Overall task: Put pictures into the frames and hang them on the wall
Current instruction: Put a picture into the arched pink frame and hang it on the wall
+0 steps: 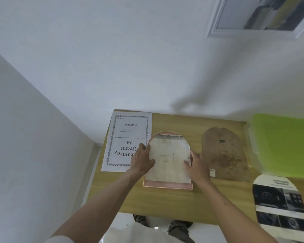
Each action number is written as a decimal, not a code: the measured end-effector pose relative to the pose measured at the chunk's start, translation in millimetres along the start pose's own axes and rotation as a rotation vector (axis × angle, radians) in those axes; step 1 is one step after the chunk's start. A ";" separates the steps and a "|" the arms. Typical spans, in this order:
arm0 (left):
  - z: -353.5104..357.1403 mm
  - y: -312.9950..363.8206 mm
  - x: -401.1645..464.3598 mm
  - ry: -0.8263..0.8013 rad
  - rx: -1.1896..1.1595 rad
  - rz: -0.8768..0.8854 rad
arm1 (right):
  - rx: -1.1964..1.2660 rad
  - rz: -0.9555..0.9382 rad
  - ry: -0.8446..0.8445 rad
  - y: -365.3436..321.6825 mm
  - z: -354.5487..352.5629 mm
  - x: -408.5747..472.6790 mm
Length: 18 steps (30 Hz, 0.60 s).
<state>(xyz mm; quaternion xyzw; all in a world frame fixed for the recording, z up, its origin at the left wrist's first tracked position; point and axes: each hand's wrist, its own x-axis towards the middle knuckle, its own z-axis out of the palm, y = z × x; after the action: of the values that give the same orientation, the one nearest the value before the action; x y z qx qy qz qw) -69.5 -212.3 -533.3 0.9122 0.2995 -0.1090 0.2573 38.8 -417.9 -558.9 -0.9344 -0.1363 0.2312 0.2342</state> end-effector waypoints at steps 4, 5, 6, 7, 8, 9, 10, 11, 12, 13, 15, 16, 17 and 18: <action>4.5 -7.2 0.1 0.015 -0.025 -0.004 | -0.081 -0.047 -0.025 0.4 2.7 -1.2; 5.6 -8.3 0.6 0.004 -0.030 0.003 | -0.094 -0.053 -0.026 0.3 3.4 -1.4; 6.3 -9.3 1.0 -0.008 -0.028 0.013 | -0.110 -0.060 -0.025 -0.3 3.9 -1.3; 7.1 -10.6 1.4 -0.015 -0.023 0.023 | -0.123 -0.062 -0.028 -1.1 4.2 -1.3; 7.6 -12.0 1.7 -0.016 -0.024 0.027 | -0.129 -0.060 -0.031 -2.0 4.7 -0.8; 8.3 -13.0 2.0 -0.015 -0.029 0.028 | -0.125 -0.051 -0.035 -3.0 4.8 -0.6; 9.0 -13.9 2.2 -0.013 -0.033 0.029 | -0.118 -0.042 -0.036 -3.9 5.0 -0.7; 9.6 -14.6 2.6 -0.012 -0.036 0.032 | -0.112 -0.034 -0.035 -4.6 5.2 -1.1; 10.2 -15.1 3.0 -0.014 -0.040 0.035 | -0.110 -0.030 -0.033 -4.5 5.7 -1.4; 10.5 -15.6 3.5 -0.015 -0.044 0.038 | -0.109 -0.028 -0.032 -4.4 5.9 -2.0; 10.7 -16.9 4.6 -0.014 -0.047 0.047 | -0.114 -0.026 -0.030 -4.9 6.0 -2.9; 10.8 -17.6 5.1 -0.013 -0.048 0.051 | -0.115 -0.022 -0.029 -5.5 5.9 -3.3; 11.0 -18.1 5.7 -0.013 -0.050 0.054 | -0.116 -0.019 -0.029 -6.1 5.7 -3.7; 11.0 -18.5 6.3 -0.013 -0.052 0.056 | -0.116 -0.016 -0.027 -6.8 5.4 -3.8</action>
<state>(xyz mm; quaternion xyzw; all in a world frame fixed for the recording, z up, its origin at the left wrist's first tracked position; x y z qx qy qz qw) -76.0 -202.4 -552.3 0.9126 0.2747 -0.1000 0.2857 31.9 -411.4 -558.3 -0.9420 -0.1602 0.2338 0.1797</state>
